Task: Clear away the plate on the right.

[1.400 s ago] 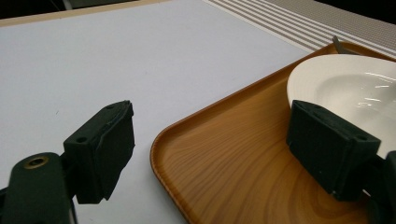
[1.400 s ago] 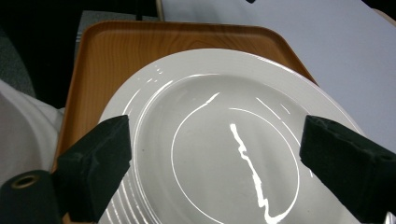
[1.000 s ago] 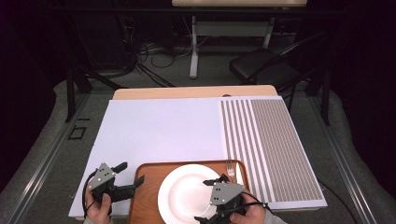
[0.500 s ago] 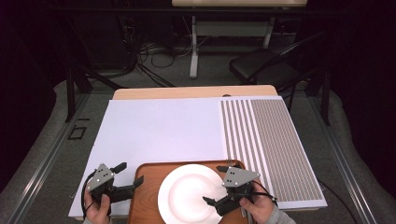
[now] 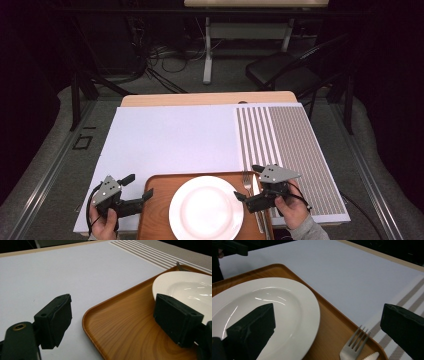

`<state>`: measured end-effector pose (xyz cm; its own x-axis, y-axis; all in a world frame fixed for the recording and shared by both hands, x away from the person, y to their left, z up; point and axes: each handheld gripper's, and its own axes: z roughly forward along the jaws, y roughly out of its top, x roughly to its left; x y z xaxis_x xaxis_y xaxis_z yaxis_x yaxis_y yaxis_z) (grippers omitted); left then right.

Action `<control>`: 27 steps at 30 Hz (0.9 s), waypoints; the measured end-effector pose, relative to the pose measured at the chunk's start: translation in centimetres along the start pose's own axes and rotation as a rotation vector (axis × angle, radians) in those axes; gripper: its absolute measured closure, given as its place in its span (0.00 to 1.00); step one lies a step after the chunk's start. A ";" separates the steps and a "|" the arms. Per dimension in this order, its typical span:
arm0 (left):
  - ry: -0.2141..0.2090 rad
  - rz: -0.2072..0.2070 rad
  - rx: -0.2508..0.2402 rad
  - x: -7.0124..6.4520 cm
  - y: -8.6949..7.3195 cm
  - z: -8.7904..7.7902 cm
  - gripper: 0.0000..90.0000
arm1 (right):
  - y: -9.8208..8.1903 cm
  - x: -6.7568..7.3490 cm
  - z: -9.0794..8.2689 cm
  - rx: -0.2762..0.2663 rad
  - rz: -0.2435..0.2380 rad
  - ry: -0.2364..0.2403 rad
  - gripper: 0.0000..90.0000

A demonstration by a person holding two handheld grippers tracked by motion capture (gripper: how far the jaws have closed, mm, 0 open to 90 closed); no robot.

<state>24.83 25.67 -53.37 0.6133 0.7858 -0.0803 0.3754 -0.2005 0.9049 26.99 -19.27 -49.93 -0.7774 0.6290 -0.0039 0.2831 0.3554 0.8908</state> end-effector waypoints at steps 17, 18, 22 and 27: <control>0.008 -0.001 -0.001 0.0 0.0 -0.1 0.17 | -1.7 -3.7 -3.9 -0.009 0.094 -0.155 0.00; 0.008 0.000 -0.001 -0.1 0.0 -0.1 0.17 | -1.9 -3.9 -4.1 -0.010 0.097 -0.161 0.00; 0.009 0.000 -0.001 0.0 0.0 -0.2 0.17 | -2.7 -4.5 -4.8 0.000 0.126 -0.179 0.00; 0.012 0.001 -0.002 0.0 0.0 -0.2 0.17 | -3.8 -5.2 -5.7 -0.002 0.148 -0.210 0.00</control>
<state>24.68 25.74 -53.25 0.6052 0.7926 -0.0747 0.3735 -0.1999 0.9058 26.79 -27.84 -50.77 -0.5935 0.8042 0.0325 0.3842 0.2475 0.8894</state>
